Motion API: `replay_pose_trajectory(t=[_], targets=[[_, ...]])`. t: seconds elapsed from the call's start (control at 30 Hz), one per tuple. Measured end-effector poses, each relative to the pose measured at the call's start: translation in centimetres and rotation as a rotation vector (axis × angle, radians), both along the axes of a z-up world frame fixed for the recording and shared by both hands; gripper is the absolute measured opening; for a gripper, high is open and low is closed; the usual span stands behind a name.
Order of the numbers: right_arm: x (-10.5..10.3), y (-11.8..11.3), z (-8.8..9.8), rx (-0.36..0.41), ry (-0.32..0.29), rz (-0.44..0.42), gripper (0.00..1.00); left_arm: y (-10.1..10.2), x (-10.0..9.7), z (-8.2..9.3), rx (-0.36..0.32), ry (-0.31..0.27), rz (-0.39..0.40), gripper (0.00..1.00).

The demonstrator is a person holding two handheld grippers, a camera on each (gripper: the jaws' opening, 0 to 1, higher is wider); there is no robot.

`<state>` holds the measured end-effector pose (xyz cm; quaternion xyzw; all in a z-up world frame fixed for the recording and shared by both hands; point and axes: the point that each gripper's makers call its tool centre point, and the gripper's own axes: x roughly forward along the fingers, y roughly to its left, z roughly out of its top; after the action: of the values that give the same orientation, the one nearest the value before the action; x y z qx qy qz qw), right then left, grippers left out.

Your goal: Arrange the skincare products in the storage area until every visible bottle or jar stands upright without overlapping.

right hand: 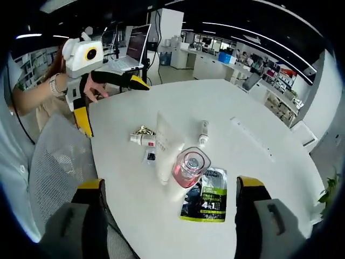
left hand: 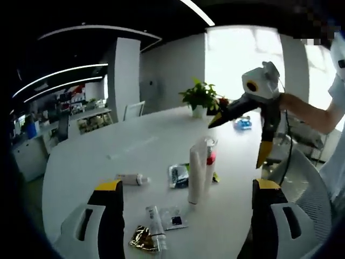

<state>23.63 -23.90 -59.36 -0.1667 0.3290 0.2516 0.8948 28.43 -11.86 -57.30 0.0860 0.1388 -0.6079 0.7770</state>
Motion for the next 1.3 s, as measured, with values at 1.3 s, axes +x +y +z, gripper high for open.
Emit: replay_pose_trajectory(t=[1.3], targets=[[-1.3,0.5,-1.2,0.208,-0.283,-0.25,0.99,0.7,-0.2,-2.9,0.099,0.005,-0.005,0.97]])
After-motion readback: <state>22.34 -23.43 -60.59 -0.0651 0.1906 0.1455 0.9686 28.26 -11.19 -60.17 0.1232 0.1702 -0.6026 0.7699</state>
